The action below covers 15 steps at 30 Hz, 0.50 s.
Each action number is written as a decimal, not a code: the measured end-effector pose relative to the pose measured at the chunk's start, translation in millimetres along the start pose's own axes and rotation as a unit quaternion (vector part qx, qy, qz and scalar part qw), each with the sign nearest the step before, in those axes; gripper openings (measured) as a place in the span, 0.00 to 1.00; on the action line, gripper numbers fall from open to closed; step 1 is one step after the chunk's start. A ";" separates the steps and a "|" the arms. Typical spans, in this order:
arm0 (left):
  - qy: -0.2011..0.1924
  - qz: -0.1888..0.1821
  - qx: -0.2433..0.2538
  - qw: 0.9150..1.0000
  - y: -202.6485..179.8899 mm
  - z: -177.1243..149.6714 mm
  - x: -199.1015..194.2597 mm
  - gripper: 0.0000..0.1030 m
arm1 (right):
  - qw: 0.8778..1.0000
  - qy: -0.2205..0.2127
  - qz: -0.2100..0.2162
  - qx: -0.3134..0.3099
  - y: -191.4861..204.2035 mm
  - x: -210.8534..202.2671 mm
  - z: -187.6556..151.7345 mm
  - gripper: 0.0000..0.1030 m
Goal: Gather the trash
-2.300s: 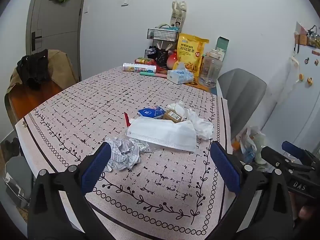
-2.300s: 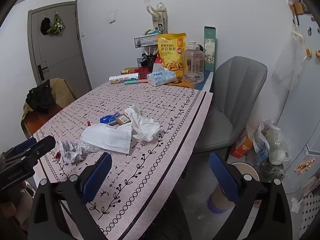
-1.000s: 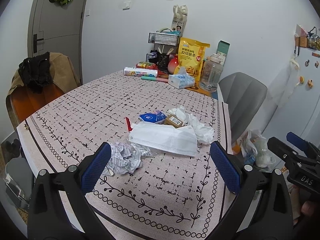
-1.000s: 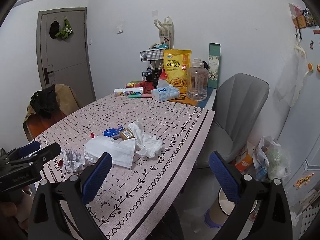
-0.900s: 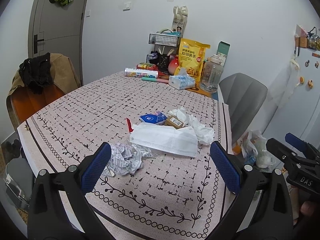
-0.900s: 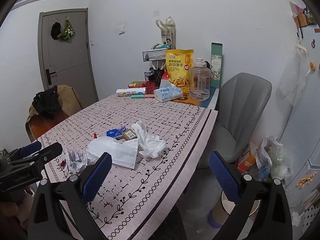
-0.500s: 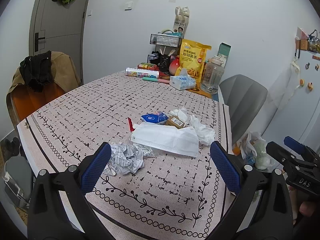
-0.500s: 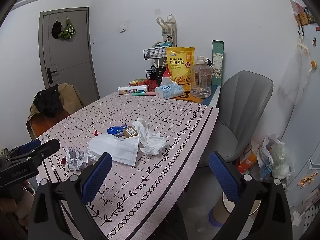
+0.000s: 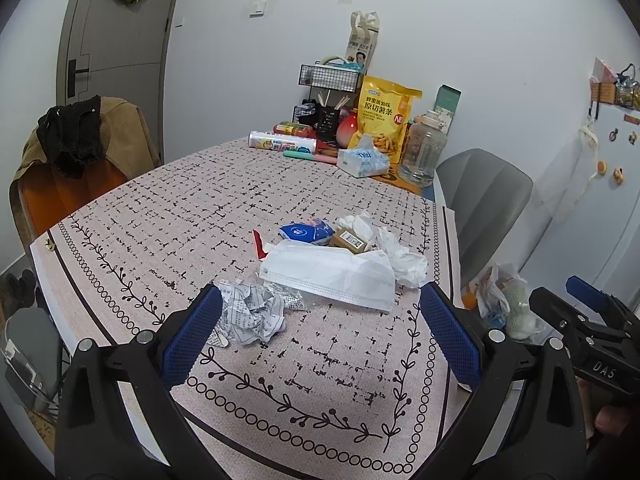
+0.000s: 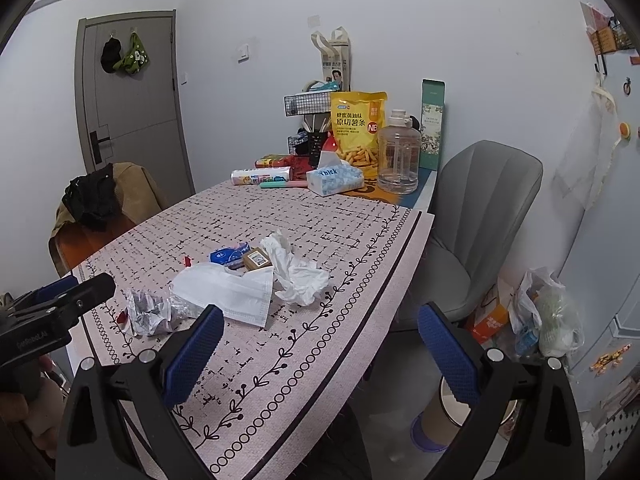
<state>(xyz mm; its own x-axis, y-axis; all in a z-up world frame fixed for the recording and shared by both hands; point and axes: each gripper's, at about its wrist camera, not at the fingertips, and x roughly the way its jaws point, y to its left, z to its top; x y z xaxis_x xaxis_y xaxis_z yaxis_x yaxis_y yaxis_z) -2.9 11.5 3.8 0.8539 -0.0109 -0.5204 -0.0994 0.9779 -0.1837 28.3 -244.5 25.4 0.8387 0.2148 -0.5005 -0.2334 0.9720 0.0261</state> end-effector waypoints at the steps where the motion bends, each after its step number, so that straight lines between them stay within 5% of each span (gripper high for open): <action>1: 0.000 0.000 0.000 1.000 -0.4 -0.3 0.2 0.95 | 1.000 0.000 0.000 0.000 -0.1 0.0 -0.1 0.93; 15: -0.003 -0.005 0.001 1.000 -0.5 -1.3 -0.7 0.95 | 1.000 0.003 0.004 0.006 -1.7 -2.2 1.3 0.93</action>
<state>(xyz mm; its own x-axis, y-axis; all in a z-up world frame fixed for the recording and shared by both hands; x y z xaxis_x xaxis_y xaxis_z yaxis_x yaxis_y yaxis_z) -4.0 10.7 3.2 0.8574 -0.0197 -0.5143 -0.0897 0.9783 -0.1869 27.5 -246.5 27.5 0.8342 0.2222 -0.5047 -0.2342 0.9713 0.0405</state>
